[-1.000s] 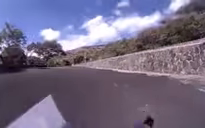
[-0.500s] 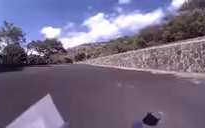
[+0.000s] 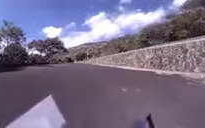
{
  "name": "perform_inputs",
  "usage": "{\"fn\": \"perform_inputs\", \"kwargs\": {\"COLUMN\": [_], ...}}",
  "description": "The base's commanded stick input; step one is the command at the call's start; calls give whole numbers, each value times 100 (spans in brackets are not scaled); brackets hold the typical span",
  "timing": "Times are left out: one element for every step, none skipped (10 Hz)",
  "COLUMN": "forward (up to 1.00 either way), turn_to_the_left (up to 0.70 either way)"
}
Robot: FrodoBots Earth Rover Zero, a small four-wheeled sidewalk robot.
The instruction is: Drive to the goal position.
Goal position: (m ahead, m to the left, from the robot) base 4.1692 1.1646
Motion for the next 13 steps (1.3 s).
{"fn": "perform_inputs", "kwargs": {"forward": [70, 70, 70, 70, 70, 70, 70, 70, 70, 70, 70, 70, 70], "turn_to_the_left": [0, 0, 0, 0, 0, 0, 0, 0, 0, 0, 0, 0, 0]}}
